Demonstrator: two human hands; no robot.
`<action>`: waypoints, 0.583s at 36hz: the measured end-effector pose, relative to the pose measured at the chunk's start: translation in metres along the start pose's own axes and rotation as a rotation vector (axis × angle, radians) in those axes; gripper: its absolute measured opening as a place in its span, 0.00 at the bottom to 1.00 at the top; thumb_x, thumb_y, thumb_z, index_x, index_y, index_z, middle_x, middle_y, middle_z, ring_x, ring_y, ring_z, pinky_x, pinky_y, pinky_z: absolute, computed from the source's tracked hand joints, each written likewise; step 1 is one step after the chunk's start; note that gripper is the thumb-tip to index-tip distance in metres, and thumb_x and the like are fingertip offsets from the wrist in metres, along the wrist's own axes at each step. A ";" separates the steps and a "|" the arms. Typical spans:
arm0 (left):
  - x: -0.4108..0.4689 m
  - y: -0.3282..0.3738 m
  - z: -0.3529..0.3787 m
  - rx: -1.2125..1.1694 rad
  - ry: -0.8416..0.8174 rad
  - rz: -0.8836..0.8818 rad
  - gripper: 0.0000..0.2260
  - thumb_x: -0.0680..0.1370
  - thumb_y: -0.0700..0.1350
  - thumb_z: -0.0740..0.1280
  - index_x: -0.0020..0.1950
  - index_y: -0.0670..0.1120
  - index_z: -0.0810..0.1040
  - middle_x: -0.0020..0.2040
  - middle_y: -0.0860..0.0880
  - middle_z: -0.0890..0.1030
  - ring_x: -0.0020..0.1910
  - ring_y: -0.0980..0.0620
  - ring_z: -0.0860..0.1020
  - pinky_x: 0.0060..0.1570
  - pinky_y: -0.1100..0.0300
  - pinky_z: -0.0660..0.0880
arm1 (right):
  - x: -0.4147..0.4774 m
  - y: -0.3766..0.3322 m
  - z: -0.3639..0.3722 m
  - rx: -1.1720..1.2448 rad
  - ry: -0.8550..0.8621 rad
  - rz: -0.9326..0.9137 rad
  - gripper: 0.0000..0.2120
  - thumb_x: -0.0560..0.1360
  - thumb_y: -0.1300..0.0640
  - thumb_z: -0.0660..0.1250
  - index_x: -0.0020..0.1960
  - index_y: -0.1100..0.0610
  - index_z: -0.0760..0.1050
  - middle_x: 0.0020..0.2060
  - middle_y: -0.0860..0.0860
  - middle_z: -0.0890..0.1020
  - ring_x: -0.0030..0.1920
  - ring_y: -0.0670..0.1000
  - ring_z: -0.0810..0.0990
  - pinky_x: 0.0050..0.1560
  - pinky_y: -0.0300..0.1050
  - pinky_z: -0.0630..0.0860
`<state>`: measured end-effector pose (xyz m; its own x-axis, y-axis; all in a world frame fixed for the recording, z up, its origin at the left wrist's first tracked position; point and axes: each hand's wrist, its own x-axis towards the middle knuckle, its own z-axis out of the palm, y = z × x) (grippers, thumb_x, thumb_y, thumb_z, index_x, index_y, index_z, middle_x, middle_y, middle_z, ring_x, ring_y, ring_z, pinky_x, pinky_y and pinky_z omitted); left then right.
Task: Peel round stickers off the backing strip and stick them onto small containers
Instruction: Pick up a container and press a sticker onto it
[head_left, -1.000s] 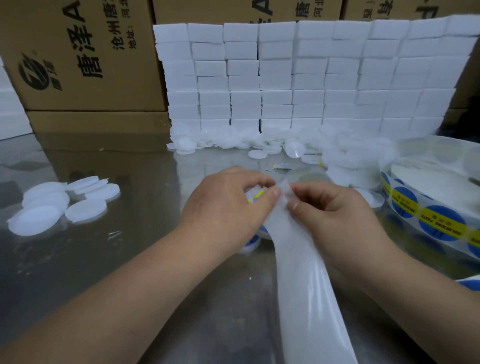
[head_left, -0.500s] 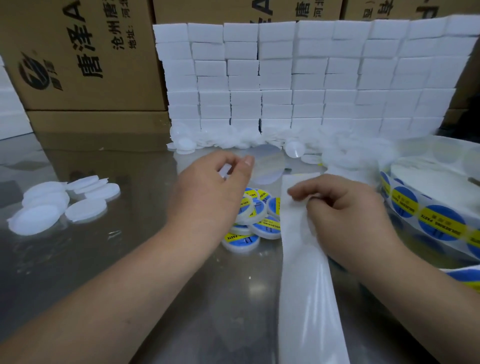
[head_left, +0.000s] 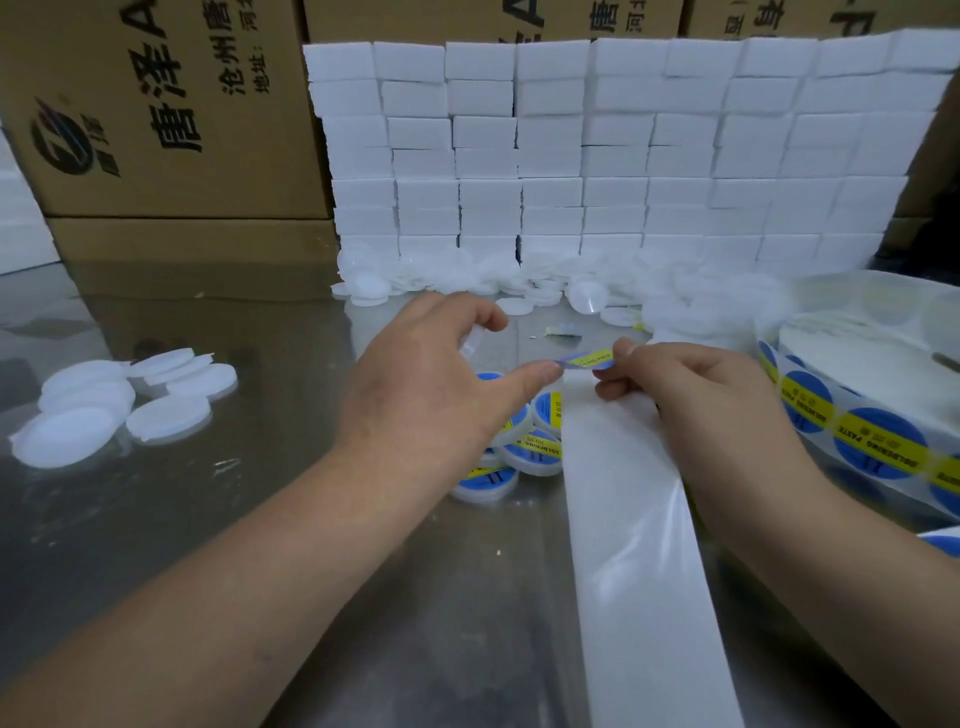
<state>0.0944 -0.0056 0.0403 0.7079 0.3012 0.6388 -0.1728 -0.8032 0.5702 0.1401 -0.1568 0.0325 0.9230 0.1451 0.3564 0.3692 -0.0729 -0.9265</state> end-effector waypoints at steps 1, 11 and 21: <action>0.000 0.000 0.000 0.004 -0.005 0.007 0.12 0.59 0.64 0.66 0.37 0.62 0.68 0.41 0.64 0.71 0.45 0.65 0.68 0.42 0.79 0.62 | 0.000 0.000 0.000 -0.001 0.006 0.006 0.13 0.71 0.50 0.66 0.29 0.49 0.80 0.26 0.40 0.80 0.29 0.36 0.74 0.31 0.31 0.68; 0.002 -0.008 0.007 0.060 -0.031 0.012 0.14 0.69 0.51 0.70 0.48 0.59 0.67 0.43 0.62 0.68 0.44 0.64 0.64 0.35 0.65 0.59 | 0.000 0.003 0.004 -0.068 0.027 0.032 0.11 0.71 0.57 0.68 0.30 0.52 0.79 0.24 0.44 0.79 0.23 0.38 0.71 0.21 0.28 0.65; 0.010 0.004 -0.001 -0.862 -0.061 -0.406 0.13 0.78 0.37 0.53 0.46 0.52 0.74 0.45 0.51 0.78 0.40 0.51 0.78 0.35 0.61 0.76 | -0.002 0.001 0.003 -0.019 -0.012 0.037 0.11 0.73 0.57 0.67 0.32 0.54 0.79 0.27 0.48 0.79 0.25 0.41 0.72 0.22 0.30 0.68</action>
<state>0.1001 -0.0047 0.0497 0.8550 0.4267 0.2947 -0.3345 0.0195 0.9422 0.1385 -0.1538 0.0309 0.9348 0.1537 0.3201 0.3367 -0.0969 -0.9366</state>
